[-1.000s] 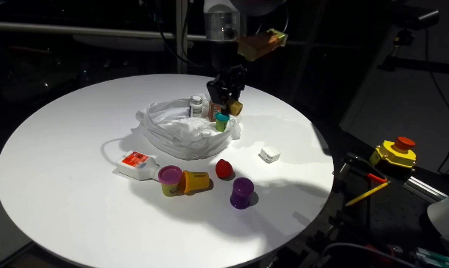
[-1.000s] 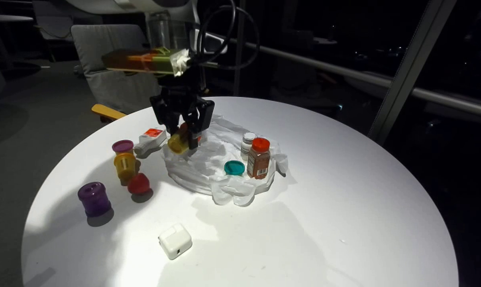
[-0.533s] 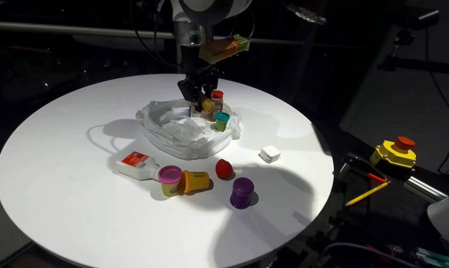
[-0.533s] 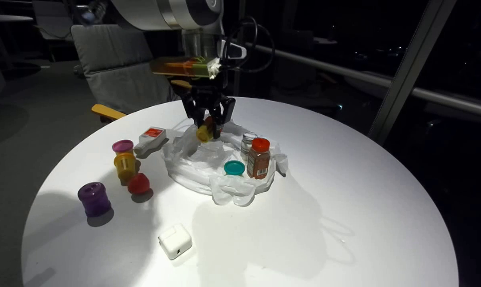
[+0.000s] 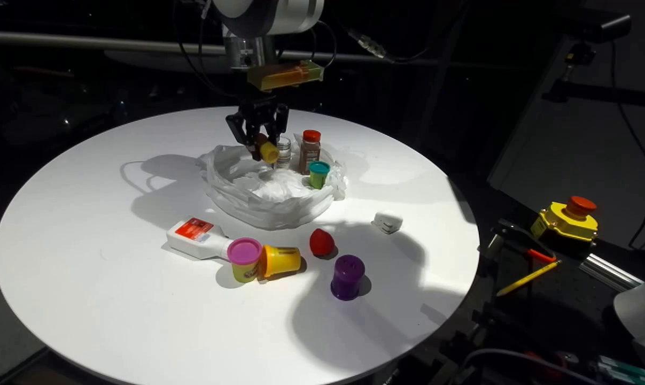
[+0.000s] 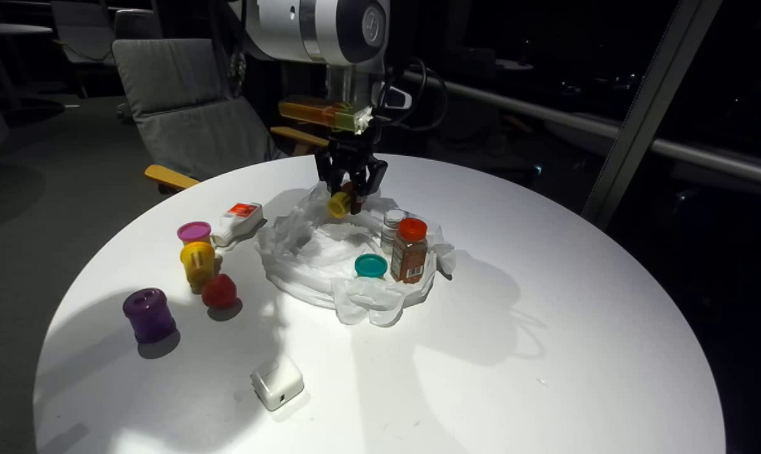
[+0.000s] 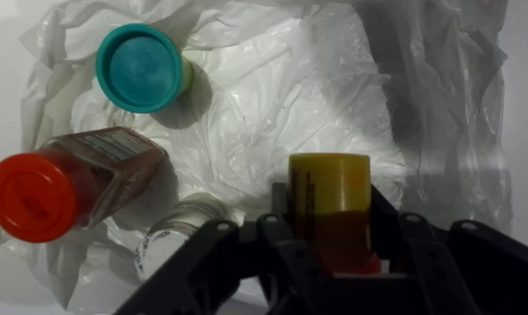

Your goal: Put all the objects on the table into the plastic bag.

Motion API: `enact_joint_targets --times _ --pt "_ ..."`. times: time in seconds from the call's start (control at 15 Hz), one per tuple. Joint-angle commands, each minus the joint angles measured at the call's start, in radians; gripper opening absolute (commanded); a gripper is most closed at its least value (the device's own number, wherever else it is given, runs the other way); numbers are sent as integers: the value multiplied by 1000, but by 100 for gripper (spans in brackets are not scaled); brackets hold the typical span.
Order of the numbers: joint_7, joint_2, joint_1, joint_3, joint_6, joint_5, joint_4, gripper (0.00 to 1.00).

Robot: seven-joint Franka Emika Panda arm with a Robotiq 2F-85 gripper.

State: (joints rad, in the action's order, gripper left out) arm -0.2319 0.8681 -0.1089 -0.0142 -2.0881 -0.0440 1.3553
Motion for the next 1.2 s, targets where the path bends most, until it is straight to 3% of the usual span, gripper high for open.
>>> enact_joint_targets --times 0.0,0.27,0.33,0.4,0.67,1.13 --pt "1 124 -3 5 93 19 -201 19" --pt "7 209 -7 4 138 14 -296 19" --pt "8 224 -10 1 142 9 -312 69" --pt "5 236 -14 -3 139 4 -323 70" --pt "-8 205 -31 -16 83 -12 -312 98" --pt "-37 -90 -120 -71 -22 -149 -25 100"
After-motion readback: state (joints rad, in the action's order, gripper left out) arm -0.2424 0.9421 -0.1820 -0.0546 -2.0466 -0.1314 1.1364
